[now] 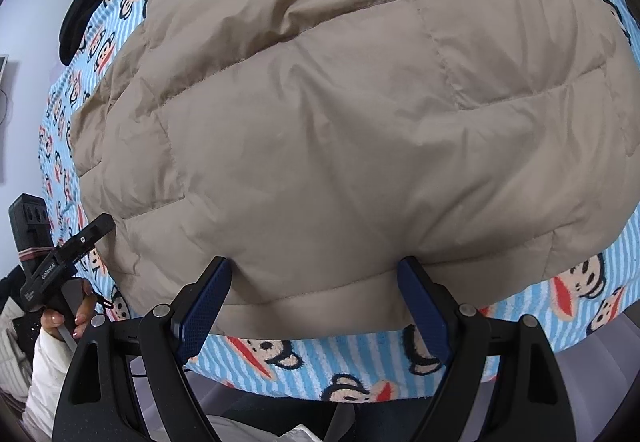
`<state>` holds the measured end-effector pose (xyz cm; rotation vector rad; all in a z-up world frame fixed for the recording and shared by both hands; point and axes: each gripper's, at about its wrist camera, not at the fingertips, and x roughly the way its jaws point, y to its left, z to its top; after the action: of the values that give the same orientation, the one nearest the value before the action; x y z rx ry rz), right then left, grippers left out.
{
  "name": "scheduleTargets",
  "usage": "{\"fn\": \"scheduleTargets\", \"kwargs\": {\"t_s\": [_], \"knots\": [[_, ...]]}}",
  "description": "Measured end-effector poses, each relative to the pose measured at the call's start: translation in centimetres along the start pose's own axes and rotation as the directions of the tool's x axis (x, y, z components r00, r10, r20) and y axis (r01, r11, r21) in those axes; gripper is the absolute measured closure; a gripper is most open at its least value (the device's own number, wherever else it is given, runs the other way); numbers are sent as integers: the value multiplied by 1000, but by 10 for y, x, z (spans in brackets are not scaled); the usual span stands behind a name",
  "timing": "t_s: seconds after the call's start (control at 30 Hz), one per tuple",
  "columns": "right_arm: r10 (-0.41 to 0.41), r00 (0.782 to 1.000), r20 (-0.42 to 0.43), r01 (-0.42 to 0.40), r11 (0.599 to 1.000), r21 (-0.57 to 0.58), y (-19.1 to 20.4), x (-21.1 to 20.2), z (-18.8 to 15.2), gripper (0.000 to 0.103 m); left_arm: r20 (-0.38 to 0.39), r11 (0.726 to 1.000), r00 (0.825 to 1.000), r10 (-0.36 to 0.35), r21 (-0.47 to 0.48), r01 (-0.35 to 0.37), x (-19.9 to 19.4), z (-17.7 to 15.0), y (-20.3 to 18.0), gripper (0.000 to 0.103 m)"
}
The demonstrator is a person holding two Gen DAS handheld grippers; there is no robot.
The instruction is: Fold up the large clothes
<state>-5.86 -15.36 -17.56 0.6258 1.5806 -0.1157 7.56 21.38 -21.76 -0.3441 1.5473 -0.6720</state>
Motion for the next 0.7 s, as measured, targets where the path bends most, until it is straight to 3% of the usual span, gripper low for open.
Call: {"fn": "scheduleTargets", "kwargs": {"t_s": [0.1, 0.2, 0.4, 0.47, 0.5, 0.53, 0.63, 0.7], "knots": [[-7, 1000, -5, 7, 1000, -6, 1, 1, 2, 16, -26, 997, 999, -47, 58, 49, 17, 11, -20, 3], [-14, 1000, -11, 14, 1000, -6, 1, 4, 5, 16, -67, 993, 997, -30, 114, 38, 36, 24, -36, 3], [-21, 1000, -17, 21, 1000, -5, 0, 7, 10, 15, -101, 994, 995, -21, 101, 31, 53, 31, -35, 4], [-21, 1000, -20, 21, 1000, -11, 1, 6, 10, 15, -99, 991, 995, -32, 126, 44, 50, 28, -39, 28], [-19, 1000, -23, 19, 1000, -16, 1, 4, 11, 15, -108, 989, 993, -56, 127, 70, 49, 27, -40, 47], [-14, 1000, -26, 14, 1000, -21, 2, 2, 12, 15, -111, 989, 991, -80, 119, 93, 50, 28, -41, 60], [-5, 1000, -9, 5, 999, -41, 2, -10, 14, 15, -95, 986, 991, -89, 132, 101, 40, 27, -49, 69], [-30, 999, 45, 32, 998, -58, -1, -25, 18, 16, -88, 987, 992, -88, 130, 99, 34, 26, -55, 69]]}}
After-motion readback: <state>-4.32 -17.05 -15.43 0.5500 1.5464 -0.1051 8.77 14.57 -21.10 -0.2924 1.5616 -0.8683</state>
